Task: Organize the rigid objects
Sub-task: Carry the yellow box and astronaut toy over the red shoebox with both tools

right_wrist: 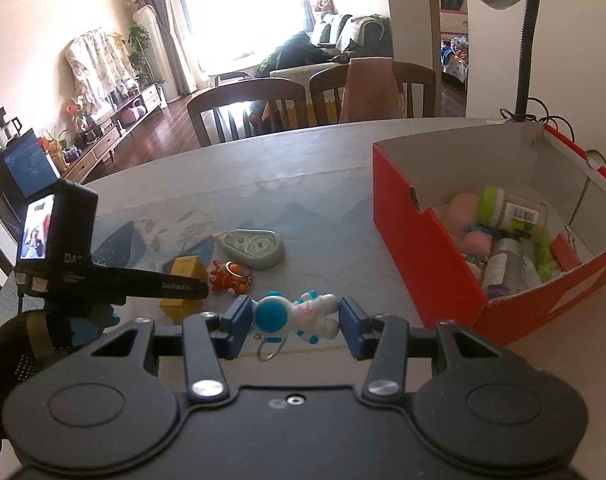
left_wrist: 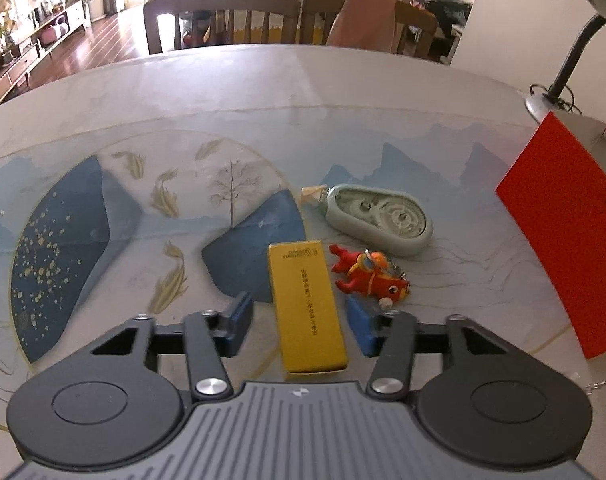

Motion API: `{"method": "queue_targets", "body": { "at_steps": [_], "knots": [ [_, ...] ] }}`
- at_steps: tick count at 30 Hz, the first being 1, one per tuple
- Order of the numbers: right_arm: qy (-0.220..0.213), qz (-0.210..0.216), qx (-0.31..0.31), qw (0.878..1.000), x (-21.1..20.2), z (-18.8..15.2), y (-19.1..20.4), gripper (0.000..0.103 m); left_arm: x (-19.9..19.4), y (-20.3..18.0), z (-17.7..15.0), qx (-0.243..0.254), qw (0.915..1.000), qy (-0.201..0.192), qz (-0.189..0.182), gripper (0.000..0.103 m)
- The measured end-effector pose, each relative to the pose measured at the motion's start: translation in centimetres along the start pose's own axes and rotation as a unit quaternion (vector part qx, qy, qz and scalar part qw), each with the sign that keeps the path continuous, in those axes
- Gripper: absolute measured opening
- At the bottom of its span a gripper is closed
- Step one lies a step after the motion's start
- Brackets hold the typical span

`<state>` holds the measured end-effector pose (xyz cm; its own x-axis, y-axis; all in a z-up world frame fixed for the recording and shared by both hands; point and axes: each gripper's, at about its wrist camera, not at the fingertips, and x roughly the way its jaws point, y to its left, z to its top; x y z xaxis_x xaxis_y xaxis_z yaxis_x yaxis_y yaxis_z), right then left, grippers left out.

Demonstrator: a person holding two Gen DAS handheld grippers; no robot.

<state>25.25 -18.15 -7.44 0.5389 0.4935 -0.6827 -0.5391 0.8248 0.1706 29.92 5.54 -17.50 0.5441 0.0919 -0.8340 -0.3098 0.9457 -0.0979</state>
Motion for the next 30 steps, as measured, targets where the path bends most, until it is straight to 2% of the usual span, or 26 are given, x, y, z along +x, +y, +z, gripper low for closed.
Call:
{"method": "queue_targets", "body": {
  "at_steps": [4, 7, 18, 30],
  "knots": [
    [-0.004, -0.003, 0.002, 1.000, -0.5, -0.1, 0.1, 0.047, 0.1, 0.1, -0.1, 0.002, 1.0000, 0.000, 0.003, 0.033],
    [-0.007, -0.006, 0.003, 1.000, -1.0, -0.1, 0.1, 0.047, -0.3, 0.1, -0.2, 0.008, 0.9999, -0.008, 0.001, 0.030],
    [-0.025, -0.023, 0.021, 0.999, -3.8, 0.4, -0.2, 0.047, -3.0, 1.7, -1.6, 0.003, 0.9998, -0.007, -0.021, 0.029],
    [-0.045, -0.039, 0.039, 0.997, -7.0, 2.0, -2.1, 0.047, -10.2, 2.1, -1.9, 0.024, 0.9977, -0.015, -0.062, 0.029]
  ]
}}
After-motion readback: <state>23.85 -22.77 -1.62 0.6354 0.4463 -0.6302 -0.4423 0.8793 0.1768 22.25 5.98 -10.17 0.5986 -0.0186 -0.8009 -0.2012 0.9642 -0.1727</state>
